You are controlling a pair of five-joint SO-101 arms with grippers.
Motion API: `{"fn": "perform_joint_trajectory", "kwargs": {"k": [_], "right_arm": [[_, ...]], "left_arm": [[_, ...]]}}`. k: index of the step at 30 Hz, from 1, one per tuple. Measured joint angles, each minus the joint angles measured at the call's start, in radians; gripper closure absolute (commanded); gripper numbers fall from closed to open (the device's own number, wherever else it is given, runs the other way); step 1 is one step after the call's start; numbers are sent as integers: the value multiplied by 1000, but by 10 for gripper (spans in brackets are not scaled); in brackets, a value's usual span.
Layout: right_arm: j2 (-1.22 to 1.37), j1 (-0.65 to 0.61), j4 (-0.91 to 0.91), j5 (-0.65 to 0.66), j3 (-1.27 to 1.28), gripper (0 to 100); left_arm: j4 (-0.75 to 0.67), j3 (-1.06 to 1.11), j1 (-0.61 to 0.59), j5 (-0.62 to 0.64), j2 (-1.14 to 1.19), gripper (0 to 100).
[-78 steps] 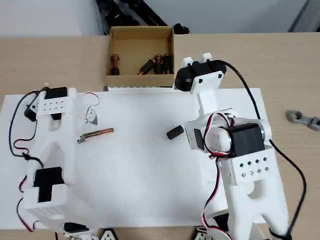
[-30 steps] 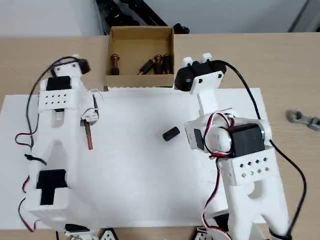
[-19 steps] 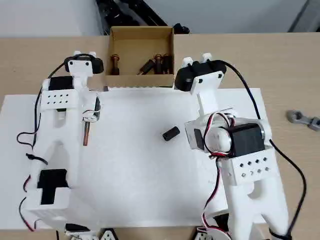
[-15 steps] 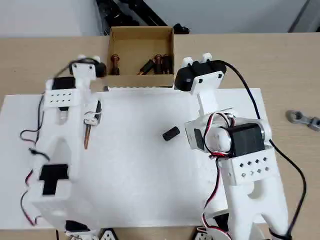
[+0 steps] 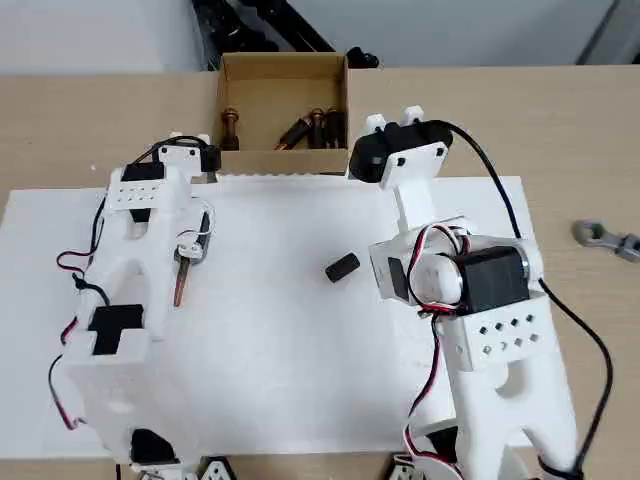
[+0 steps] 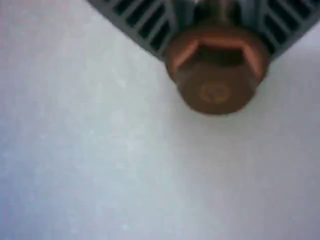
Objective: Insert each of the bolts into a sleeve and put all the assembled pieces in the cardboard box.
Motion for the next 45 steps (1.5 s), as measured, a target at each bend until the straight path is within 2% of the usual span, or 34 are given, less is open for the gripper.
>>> {"fn": "perform_joint_trajectory", "kwargs": {"k": [9, 14, 19, 25, 31, 36, 45], "right_arm": [[0, 0, 0, 12, 0, 827], [0, 0, 18, 130, -9, 826], [3, -83, 57, 224, -20, 795], [114, -103, 57, 365, -20, 767], [310, -103, 57, 572, -21, 766], [470, -103, 57, 729, -120, 765], [655, -103, 68, 899, -299, 764]], "left_arm": [[-9, -15, 3, 14, 32, 994], [-9, -15, -8, 14, 17, 994], [-2, -11, -44, 14, -69, 994], [60, -11, -63, 14, -321, 994], [150, -11, -64, 21, -618, 994], [209, 17, -64, 20, -824, 994], [244, 184, -95, 28, -1114, 994]]}}
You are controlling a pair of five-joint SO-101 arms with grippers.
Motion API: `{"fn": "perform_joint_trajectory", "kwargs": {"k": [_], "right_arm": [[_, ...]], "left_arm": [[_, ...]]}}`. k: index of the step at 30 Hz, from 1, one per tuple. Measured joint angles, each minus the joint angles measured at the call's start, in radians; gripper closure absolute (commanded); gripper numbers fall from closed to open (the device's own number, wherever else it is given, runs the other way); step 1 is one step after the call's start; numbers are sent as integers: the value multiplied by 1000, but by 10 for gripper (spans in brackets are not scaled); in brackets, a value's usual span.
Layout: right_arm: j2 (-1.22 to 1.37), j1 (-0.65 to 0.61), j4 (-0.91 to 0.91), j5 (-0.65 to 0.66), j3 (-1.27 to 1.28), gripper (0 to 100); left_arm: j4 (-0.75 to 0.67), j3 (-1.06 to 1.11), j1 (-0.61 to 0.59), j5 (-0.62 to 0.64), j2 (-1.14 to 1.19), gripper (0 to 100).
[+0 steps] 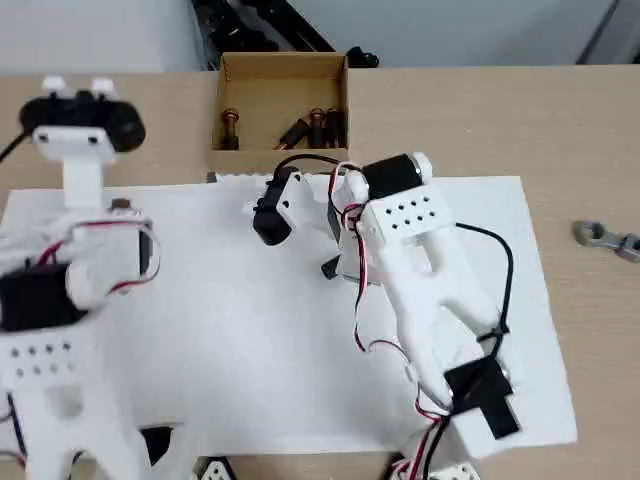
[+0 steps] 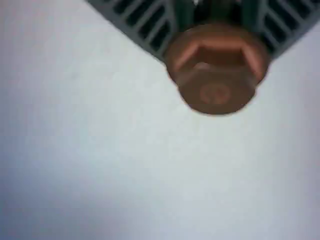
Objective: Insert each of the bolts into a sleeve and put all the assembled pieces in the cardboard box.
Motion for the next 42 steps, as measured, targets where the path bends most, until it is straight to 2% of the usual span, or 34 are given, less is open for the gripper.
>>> {"fn": "perform_joint_trajectory", "kwargs": {"k": [4, 10, 15, 22, 31, 42], "right_arm": [[72, 0, 0, 71, -35, 764], [130, 0, 0, 173, -54, 764], [135, -11, 0, 255, -54, 764], [141, -15, -20, 347, -54, 764], [290, -15, -115, 445, -54, 764], [385, -15, -199, 486, -55, 768]], "left_arm": [[3, 84, -52, 6, -117, 994], [5, 201, -61, 5, -244, 994], [11, 216, -117, 6, -310, 994], [11, 219, -206, 6, -324, 994], [11, 219, -206, 5, -324, 994], [11, 221, -206, 6, -324, 994]]}}
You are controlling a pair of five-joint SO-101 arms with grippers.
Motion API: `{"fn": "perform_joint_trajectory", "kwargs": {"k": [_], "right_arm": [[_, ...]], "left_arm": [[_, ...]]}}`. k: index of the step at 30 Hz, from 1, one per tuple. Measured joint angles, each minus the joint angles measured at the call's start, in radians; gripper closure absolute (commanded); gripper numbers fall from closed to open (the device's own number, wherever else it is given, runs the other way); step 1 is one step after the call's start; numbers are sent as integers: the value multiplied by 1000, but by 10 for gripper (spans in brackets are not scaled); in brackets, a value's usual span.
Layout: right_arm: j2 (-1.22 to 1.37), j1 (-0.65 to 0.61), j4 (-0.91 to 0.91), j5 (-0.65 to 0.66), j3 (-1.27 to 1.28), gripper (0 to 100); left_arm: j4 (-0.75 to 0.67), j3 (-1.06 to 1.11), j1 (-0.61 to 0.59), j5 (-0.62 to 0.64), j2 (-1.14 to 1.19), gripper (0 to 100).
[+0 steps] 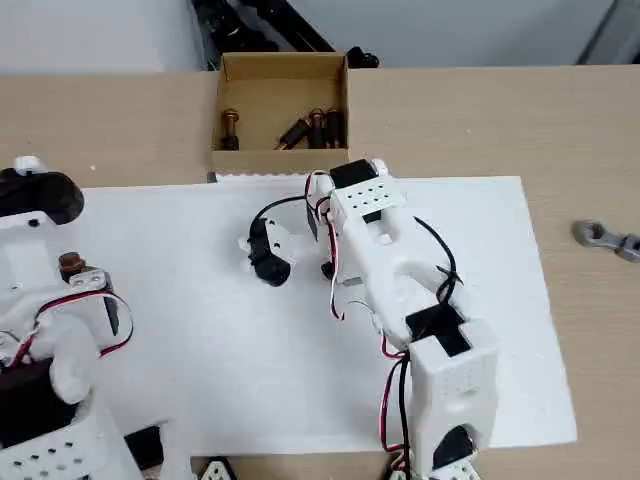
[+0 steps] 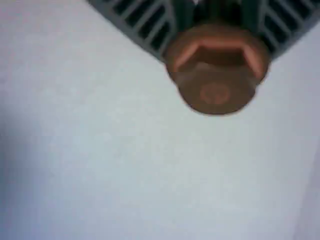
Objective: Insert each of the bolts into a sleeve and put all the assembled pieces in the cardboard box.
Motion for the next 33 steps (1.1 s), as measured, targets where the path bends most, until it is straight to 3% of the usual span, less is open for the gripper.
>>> {"fn": "perform_joint_trajectory", "kwargs": {"k": [7, 13, 19, 24, 33], "right_arm": [[52, 3, -5, 3, -28, 771], [74, 6, -41, -2, -48, 970], [75, 6, -60, -83, -52, 980], [75, 6, -61, -176, -52, 981], [89, 14, -34, -477, -117, 981]], "left_arm": [[0, 21, -2, -2, -2, 994], [0, 21, -2, 0, -2, 994], [0, 21, -2, 0, -2, 994], [0, 21, -2, 0, -2, 994], [0, 21, -2, 0, -2, 994]]}}
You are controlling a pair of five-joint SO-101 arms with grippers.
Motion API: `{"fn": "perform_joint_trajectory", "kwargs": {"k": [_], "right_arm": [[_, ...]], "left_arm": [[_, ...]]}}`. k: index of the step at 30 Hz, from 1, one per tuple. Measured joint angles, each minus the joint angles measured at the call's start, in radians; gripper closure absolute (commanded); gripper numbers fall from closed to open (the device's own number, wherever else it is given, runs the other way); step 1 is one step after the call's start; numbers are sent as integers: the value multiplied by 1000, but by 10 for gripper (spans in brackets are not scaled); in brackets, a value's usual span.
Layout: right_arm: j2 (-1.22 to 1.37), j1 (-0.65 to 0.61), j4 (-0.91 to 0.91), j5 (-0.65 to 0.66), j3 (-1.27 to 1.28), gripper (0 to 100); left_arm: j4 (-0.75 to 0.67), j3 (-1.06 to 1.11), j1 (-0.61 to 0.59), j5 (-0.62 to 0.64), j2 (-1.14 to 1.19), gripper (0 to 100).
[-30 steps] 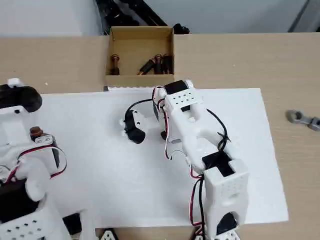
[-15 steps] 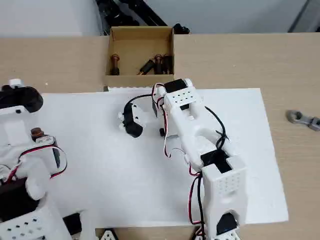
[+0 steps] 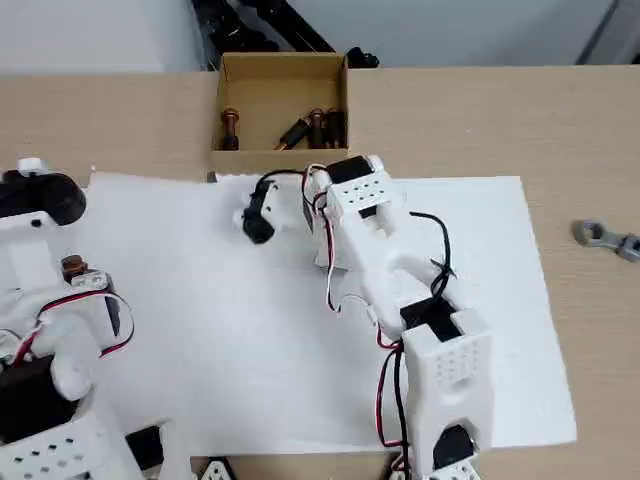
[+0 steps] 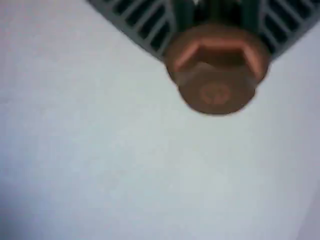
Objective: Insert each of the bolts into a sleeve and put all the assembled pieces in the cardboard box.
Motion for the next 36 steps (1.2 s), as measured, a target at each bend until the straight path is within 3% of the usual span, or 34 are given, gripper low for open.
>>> {"fn": "perform_joint_trajectory", "kwargs": {"k": [4, 13, 17, 25, 30, 36], "right_arm": [[-81, 25, 74, -63, -8, 982], [-535, 26, 209, -195, -8, 982], [-776, 23, 207, -331, -8, 982], [-1281, 103, 98, -710, 55, 982], [-1494, 238, -3, -930, 270, 997], [-1726, 282, -259, -994, 718, 997]], "left_arm": [[0, 0, 0, 0, 0, 994], [-2, 0, 0, 0, 0, 994], [-31, 0, 0, 0, 0, 994], [-124, 0, 11, 0, 0, 994], [-216, 34, 123, 0, 0, 994], [-413, 117, 264, 2, 0, 994]]}}
